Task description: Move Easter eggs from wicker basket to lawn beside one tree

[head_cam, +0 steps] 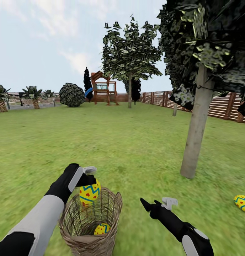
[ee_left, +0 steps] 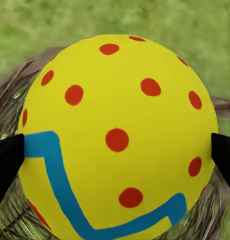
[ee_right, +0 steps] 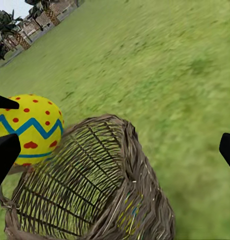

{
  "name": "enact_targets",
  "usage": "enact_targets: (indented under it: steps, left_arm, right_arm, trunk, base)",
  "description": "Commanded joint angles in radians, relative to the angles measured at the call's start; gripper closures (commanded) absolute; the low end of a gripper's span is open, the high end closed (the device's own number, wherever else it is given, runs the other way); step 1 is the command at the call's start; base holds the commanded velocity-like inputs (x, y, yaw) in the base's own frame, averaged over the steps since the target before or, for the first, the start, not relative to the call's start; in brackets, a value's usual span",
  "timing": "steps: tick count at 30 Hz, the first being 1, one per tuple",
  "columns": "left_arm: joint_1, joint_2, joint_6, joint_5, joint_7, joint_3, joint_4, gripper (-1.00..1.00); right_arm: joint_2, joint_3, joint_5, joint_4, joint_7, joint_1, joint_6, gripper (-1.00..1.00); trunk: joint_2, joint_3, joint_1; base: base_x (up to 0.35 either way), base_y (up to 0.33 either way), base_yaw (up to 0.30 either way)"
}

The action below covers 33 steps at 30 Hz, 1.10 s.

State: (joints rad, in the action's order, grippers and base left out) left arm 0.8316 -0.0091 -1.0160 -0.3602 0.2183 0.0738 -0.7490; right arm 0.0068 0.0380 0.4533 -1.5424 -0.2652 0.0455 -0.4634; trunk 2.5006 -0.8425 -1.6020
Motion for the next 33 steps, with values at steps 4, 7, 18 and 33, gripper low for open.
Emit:
enact_targets:
  steps: [4, 7, 18, 33]
  left_arm:
    - [-0.005, -0.001, -0.028, -0.016, 0.036, 0.002, -0.087, 1.0]
    - [-0.008, -0.003, -0.031, -0.016, 0.04, 0.003, -0.159, 1.0]
    - [-0.131, -0.033, -0.031, -0.006, 0.042, 0.031, -0.572, 1.0]
    - [-0.143, -0.035, -0.031, -0.002, 0.108, 0.08, -0.586, 1.0]
  right_arm:
    - [0.001, -0.001, 0.005, 0.0, 0.0, 0.001, -0.006, -1.0]
    - [0.001, -0.001, 0.005, 0.005, 0.0, 0.001, -0.006, -1.0]
    - [0.002, 0.001, -0.002, 0.014, 0.0, 0.001, -0.005, -1.0]
    - [0.001, 0.0, 0.006, 0.015, -0.002, 0.001, -0.006, -1.0]
  trunk:
    - [-0.001, 0.014, 0.002]
    - [-0.021, 0.024, 0.013]
    - [-0.07, 0.046, 0.04]
    - [-0.07, 0.053, 0.04]
  base:
    - [0.0, 0.0, 0.0]
    - [0.0, 0.0, 0.0]
    - [0.0, 0.0, 0.0]
    - [-0.092, -0.191, -0.085]
